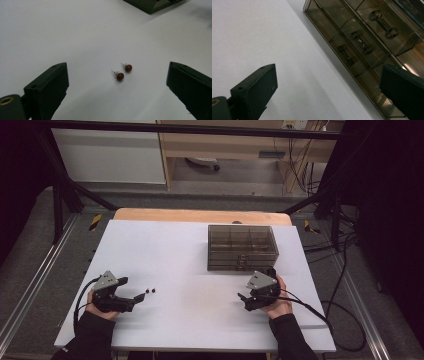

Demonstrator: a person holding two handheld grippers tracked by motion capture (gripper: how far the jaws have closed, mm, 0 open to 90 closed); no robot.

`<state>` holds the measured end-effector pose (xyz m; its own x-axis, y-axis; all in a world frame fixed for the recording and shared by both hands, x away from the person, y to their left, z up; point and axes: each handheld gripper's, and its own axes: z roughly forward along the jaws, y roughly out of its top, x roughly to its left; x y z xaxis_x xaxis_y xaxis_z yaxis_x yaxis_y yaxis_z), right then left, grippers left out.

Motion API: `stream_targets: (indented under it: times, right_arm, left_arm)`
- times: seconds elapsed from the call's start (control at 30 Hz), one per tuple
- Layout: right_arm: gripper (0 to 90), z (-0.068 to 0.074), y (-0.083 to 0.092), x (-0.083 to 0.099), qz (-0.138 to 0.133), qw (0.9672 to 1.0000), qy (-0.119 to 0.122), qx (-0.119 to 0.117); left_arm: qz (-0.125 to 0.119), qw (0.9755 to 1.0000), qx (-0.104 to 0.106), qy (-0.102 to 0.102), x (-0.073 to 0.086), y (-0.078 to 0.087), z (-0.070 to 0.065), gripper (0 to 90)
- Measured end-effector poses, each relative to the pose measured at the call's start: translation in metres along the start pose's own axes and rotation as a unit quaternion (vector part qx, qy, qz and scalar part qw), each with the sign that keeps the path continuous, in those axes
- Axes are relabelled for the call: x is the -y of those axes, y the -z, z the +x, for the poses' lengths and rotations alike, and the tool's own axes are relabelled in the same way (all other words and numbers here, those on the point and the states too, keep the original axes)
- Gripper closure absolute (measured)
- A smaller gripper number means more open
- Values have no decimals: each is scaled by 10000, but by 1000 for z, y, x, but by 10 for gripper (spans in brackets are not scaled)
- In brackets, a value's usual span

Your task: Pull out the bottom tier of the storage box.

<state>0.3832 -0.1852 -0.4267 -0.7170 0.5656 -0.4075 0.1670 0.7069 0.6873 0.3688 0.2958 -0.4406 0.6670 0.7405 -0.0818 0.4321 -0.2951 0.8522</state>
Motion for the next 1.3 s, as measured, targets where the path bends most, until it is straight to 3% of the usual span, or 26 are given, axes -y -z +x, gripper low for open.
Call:
stream_targets:
  times: [0.27, 0.57, 0.73, 0.83, 1.3]
  right_arm:
    - [46, 3, -2, -3, 154, 9991, 327, 219]
    - [70, 8, -7, -5, 340, 9949, 817, 493]
    - [88, 11, -9, -8, 400, 9910, 1091, 661]
    - [110, 13, -13, -10, 432, 9860, 1371, 849]
    - [244, 19, -24, -5, 645, 9724, 1846, 1268]
  left_arm:
    - [3, 10000, -5, -10, 0, 0, 0, 42]
    - [16, 10000, -12, -28, 0, 0, 0, 41]
    - [17, 10000, -12, -31, 0, 0, 0, 41]
    - [11, 10000, -11, -22, 0, 0, 0, 41]
    - [26, 10000, 2, -26, 0, 0, 0, 41]
